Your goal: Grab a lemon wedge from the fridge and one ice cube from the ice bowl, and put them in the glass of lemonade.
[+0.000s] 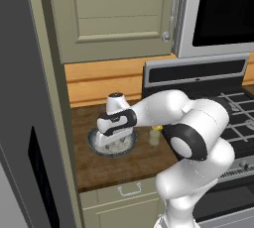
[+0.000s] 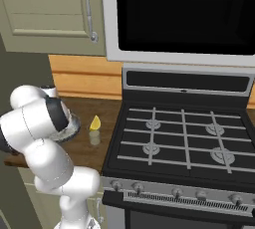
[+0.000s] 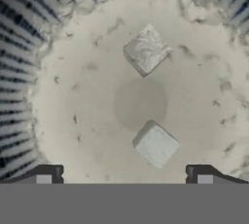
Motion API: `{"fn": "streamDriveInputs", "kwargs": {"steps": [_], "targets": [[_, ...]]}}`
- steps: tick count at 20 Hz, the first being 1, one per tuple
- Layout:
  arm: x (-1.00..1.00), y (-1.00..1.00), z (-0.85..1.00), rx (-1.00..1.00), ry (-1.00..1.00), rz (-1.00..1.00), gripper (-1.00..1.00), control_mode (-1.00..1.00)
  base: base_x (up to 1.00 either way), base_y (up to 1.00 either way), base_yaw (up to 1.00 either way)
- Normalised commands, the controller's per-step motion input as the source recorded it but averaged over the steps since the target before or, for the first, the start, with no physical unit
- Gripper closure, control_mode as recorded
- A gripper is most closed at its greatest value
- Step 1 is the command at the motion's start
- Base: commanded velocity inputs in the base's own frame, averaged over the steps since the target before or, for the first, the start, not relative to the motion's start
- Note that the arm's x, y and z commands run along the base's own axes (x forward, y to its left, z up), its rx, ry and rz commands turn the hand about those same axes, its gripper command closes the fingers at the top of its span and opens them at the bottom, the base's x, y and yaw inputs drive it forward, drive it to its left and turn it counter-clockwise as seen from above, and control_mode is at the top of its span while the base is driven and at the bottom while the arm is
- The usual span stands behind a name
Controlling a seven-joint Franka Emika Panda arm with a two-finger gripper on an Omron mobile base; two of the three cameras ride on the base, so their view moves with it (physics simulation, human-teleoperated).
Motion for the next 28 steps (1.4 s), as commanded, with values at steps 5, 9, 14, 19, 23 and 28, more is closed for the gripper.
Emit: {"fn": "streamDriveInputs", "kwargs": {"steps": [5, 9, 14, 19, 23, 28], "targets": [[0.21, 0.0, -0.19, 0.0, 0.11, 0.0, -1.0, -1.0, 0.0, 0.0, 0.0], [0.23, 0.09, 0.0, 0.0, 0.03, 0.0, -1.0, -1.0, 0.0, 0.0, 0.0], [0.06, 0.09, -0.02, 0.0, 0.0, 0.0, -1.0, -1.0, 0.0, 0.0, 0.0], [0.07, -0.07, -0.08, 0.0, -0.01, 0.0, -1.0, -1.0, 0.0, 0.0, 0.0], [0.0, -0.06, -0.05, 0.0, 0.0, 0.0, -1.0, -1.0, 0.0, 0.0, 0.0], [0.0, 0.0, 0.0, 0.0, 0.0, 0.0, -1.0, -1.0, 0.0, 0.0, 0.0]]}}
